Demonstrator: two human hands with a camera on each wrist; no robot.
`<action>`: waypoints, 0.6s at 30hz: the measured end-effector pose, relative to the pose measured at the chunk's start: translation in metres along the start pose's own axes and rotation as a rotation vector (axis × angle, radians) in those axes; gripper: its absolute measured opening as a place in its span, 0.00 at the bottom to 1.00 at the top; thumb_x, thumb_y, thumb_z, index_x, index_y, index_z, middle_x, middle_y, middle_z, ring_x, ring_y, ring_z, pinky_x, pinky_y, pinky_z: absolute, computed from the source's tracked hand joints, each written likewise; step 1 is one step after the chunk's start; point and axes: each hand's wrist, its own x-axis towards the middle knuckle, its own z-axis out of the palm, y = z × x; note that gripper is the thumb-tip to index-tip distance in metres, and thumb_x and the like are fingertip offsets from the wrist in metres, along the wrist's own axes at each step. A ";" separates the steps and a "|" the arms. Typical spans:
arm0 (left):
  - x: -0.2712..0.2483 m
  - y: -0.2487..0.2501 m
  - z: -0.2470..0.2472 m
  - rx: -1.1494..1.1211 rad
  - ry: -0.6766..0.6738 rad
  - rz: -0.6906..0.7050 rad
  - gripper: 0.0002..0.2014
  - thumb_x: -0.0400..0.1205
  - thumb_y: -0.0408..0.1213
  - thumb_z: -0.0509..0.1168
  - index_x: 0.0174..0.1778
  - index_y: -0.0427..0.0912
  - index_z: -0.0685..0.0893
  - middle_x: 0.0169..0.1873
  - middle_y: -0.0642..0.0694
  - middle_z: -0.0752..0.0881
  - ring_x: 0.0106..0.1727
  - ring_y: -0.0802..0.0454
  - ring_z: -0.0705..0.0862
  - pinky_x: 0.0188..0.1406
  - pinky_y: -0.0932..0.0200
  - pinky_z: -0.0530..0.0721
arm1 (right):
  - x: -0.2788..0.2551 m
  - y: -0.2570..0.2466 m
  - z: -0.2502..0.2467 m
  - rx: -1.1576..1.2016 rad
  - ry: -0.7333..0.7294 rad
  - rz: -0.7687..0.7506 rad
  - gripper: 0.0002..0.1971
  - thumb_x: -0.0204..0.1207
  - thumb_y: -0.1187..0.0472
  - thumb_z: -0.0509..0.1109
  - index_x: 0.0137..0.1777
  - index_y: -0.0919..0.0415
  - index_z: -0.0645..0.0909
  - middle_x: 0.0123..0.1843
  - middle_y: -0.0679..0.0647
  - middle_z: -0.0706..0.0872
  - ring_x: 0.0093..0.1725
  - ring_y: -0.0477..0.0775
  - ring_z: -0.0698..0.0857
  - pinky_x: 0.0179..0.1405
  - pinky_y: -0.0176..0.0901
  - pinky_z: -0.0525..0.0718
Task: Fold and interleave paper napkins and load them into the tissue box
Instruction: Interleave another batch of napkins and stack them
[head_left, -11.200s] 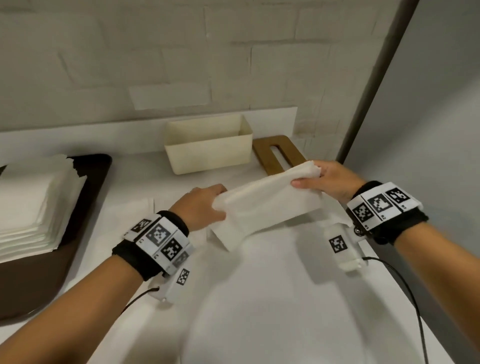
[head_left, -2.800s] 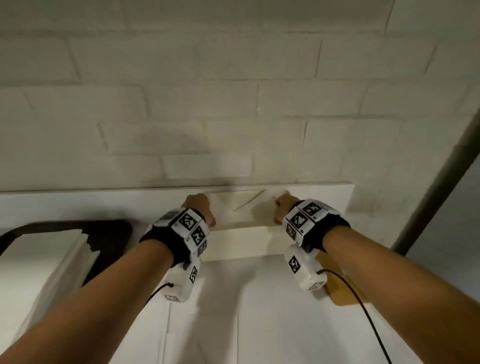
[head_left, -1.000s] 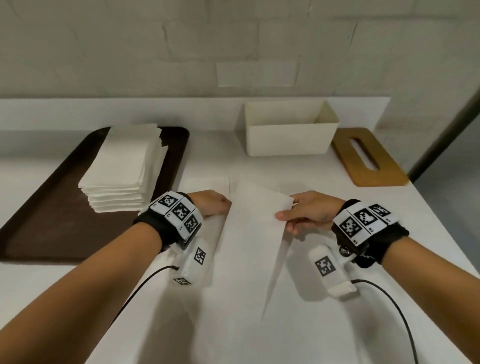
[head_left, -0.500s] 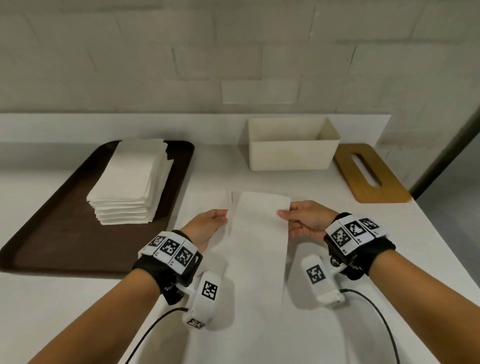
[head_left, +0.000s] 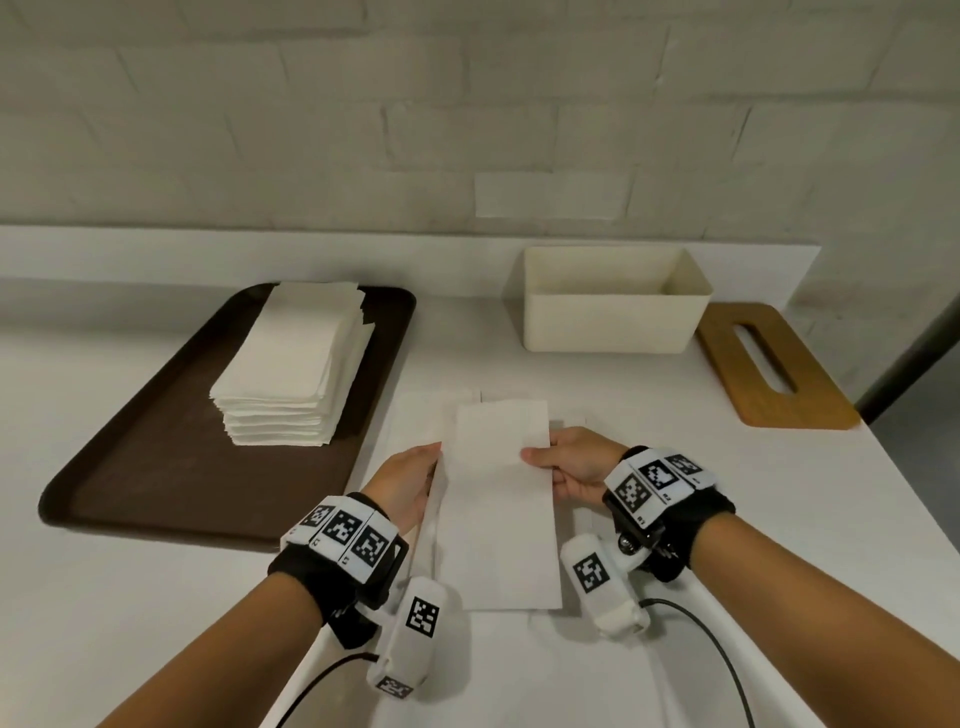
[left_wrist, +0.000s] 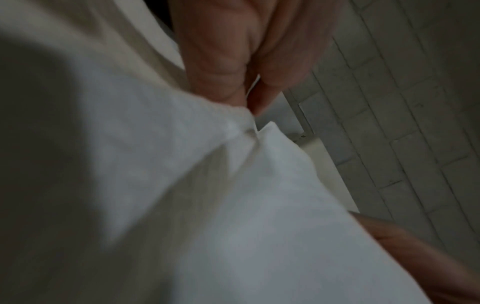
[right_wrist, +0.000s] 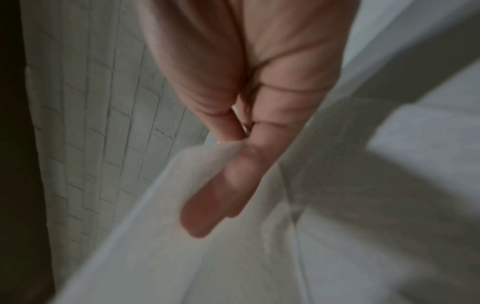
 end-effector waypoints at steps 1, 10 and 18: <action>0.000 0.000 0.000 -0.012 -0.003 -0.003 0.11 0.86 0.32 0.54 0.47 0.34 0.81 0.41 0.42 0.84 0.42 0.48 0.82 0.45 0.57 0.81 | 0.001 0.003 0.003 -0.007 0.009 0.020 0.18 0.80 0.71 0.61 0.70 0.72 0.71 0.65 0.67 0.82 0.40 0.53 0.85 0.27 0.38 0.87; -0.001 0.001 -0.002 -0.007 -0.020 -0.027 0.12 0.86 0.33 0.54 0.43 0.36 0.81 0.39 0.42 0.84 0.39 0.49 0.82 0.40 0.59 0.80 | 0.006 0.012 0.012 0.002 0.042 0.048 0.17 0.80 0.69 0.62 0.69 0.70 0.73 0.49 0.59 0.86 0.40 0.51 0.85 0.26 0.36 0.87; -0.003 0.004 -0.005 0.132 -0.038 -0.004 0.16 0.83 0.32 0.61 0.65 0.29 0.76 0.52 0.36 0.86 0.47 0.47 0.85 0.50 0.55 0.83 | 0.008 0.011 0.019 -0.015 0.069 0.029 0.16 0.80 0.68 0.63 0.67 0.70 0.74 0.53 0.61 0.85 0.38 0.52 0.84 0.23 0.35 0.86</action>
